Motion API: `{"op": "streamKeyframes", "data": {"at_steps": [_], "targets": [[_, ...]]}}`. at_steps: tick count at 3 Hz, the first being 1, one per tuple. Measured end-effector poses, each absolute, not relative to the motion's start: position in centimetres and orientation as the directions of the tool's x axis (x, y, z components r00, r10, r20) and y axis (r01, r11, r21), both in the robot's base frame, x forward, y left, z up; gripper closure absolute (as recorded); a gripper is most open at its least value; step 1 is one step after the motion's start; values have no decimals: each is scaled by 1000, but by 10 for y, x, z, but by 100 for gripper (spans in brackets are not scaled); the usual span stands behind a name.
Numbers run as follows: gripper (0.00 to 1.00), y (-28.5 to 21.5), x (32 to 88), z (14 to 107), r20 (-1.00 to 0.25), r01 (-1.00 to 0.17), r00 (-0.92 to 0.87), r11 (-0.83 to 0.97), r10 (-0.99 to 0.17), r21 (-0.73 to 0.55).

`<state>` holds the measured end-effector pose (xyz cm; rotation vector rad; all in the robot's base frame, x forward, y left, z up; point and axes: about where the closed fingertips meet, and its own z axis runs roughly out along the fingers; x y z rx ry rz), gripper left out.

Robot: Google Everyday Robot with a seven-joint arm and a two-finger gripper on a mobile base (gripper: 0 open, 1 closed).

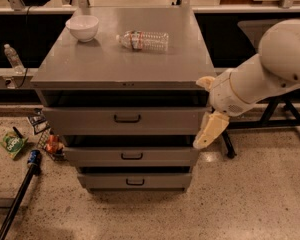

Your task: Open top drawer

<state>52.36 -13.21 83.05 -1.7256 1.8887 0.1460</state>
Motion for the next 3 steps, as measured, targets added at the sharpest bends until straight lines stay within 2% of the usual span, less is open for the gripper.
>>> {"op": "streamKeyframes", "data": {"at_steps": [1,3], "targets": [[0,-132,526,831,-473,-939,-2,164,-881,-302],[0,-146,569,763,-496,-947,-106,240,-862,-214]]}}
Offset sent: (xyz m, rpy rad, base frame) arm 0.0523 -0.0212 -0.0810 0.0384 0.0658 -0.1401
